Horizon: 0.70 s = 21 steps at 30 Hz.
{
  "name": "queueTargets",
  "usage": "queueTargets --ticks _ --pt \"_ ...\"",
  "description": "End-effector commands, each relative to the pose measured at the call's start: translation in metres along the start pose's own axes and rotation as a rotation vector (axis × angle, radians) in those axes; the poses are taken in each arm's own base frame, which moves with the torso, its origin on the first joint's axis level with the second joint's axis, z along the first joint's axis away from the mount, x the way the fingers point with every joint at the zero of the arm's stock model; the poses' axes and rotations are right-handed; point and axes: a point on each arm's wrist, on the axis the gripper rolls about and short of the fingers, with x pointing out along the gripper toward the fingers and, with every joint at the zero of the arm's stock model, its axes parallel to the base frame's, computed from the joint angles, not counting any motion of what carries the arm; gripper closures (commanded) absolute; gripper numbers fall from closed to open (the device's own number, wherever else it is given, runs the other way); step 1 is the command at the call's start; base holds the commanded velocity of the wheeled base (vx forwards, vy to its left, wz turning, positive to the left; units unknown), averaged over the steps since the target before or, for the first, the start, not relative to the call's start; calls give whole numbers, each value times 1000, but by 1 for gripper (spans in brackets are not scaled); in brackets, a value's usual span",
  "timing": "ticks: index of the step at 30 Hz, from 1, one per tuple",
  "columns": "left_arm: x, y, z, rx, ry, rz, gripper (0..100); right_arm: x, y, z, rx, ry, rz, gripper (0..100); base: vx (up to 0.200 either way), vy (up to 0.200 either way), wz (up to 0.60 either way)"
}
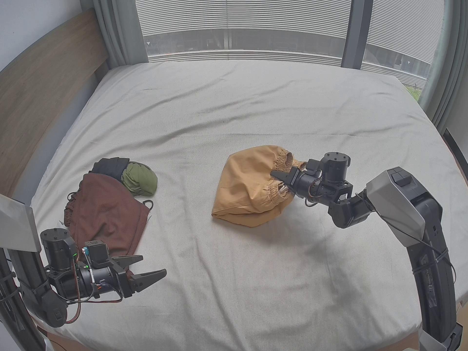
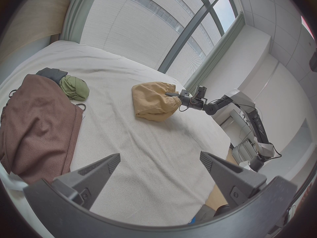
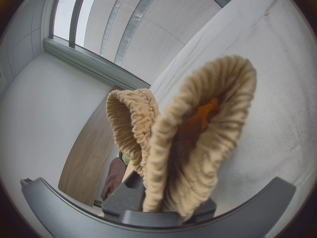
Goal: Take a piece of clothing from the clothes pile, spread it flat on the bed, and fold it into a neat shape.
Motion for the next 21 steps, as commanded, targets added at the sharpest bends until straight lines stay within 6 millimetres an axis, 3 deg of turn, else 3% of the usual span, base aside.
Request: queueTargets --ticks 1,15,16,21 --pt "0 0 0 -1 1 0 0 1 -6 -6 6 6 -12 100 0 0 0" --pt "0 0 1 3 -5 0 0 -2 -23 -8 -6 1 -40 100 0 0 0" --pt "0 0 1 3 -5 0 0 -1 -22 -7 -8 -4 -39 0 0 0 0" --pt "0 0 1 4 -6 -1 0 -4 -33 -4 -51 -37 -83 0 0 0 0"
